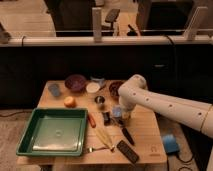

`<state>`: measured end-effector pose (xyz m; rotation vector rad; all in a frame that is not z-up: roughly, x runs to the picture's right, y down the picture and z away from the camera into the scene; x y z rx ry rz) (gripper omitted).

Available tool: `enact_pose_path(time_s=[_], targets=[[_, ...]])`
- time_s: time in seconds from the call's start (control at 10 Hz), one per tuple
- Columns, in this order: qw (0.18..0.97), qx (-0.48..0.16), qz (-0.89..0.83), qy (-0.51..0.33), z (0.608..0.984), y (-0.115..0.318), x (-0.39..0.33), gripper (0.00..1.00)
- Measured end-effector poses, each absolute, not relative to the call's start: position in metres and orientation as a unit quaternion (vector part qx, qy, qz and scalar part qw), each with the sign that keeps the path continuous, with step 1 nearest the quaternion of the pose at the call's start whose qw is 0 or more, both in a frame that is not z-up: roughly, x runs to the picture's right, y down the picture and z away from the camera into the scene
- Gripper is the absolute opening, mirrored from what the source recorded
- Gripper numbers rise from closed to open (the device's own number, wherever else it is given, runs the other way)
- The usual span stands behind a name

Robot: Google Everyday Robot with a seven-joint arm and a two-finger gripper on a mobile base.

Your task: Place sponge in tray

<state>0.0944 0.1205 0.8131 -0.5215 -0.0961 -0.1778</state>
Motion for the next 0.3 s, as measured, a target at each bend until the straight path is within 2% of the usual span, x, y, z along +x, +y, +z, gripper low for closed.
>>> enact_pose_path(time_s=[0.3], targets=[[0.956,-0.261,-0.127,-0.047,0.798,0.117,0.074,0.00]])
